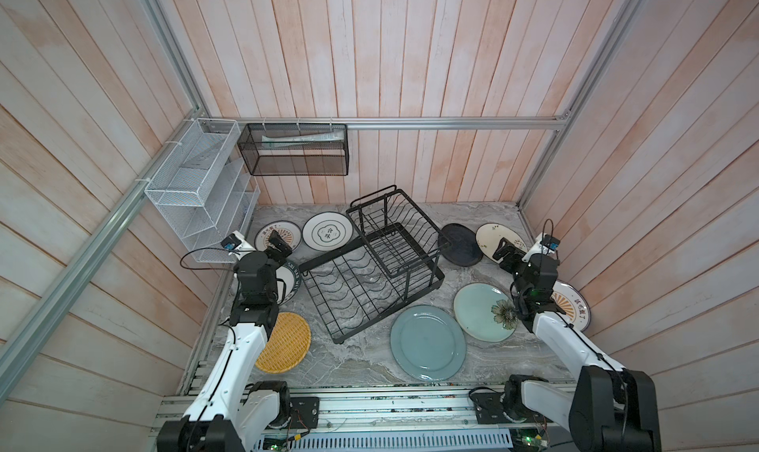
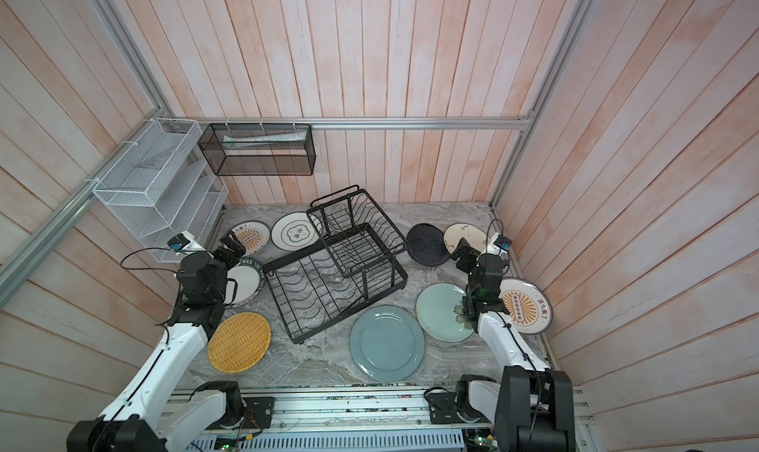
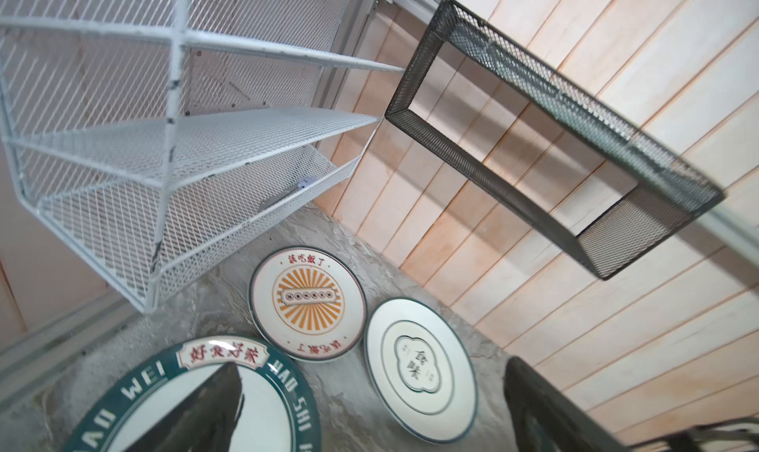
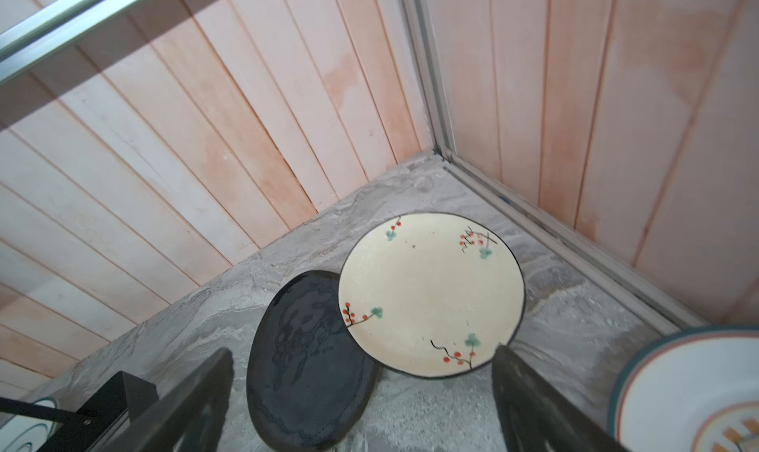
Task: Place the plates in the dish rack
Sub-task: 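Reach both grippers down to opposite sides of the black wire dish rack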
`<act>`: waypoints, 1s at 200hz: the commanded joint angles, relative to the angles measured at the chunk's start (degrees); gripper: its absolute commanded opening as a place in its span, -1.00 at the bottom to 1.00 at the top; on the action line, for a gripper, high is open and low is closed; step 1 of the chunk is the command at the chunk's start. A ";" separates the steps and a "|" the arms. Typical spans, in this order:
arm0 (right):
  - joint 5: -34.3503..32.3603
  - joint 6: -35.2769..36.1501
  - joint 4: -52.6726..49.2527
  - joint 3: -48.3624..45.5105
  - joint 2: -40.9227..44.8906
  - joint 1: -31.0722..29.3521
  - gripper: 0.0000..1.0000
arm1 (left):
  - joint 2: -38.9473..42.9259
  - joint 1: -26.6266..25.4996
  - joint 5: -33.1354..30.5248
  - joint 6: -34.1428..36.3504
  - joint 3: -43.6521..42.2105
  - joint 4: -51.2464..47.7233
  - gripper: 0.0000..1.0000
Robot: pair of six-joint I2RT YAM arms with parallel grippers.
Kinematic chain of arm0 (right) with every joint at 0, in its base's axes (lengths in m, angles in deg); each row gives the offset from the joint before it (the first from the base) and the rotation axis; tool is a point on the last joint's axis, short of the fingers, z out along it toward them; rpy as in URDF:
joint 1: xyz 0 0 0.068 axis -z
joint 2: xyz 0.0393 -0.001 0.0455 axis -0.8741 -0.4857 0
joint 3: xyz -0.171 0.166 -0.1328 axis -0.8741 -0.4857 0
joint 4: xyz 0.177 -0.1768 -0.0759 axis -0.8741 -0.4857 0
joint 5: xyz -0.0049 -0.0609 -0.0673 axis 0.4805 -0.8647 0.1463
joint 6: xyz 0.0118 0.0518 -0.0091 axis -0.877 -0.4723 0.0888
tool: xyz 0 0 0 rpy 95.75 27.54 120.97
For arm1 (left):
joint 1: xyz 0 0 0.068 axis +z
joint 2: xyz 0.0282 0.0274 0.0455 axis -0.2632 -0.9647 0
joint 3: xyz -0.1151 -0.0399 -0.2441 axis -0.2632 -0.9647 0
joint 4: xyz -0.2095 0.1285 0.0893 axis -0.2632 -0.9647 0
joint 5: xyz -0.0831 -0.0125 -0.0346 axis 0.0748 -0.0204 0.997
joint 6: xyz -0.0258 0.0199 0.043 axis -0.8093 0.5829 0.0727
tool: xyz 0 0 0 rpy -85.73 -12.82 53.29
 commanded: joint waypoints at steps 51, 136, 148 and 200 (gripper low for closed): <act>21.39 -10.11 -20.41 -5.09 11.30 -5.52 0.82 | 10.49 -2.47 28.46 -2.81 -3.48 -35.25 0.99; 16.04 -12.65 -19.23 -12.34 13.43 -23.90 0.41 | -4.70 -6.60 26.18 -5.60 -2.01 -29.34 0.28; 15.24 -12.74 -18.34 -12.23 12.02 -25.34 0.22 | -6.66 -6.77 26.90 -5.52 -2.05 -27.48 0.21; 17.81 -12.56 -13.01 -11.18 6.04 -26.83 -0.32 | -13.06 -7.22 28.21 -5.25 -3.23 -22.03 -0.09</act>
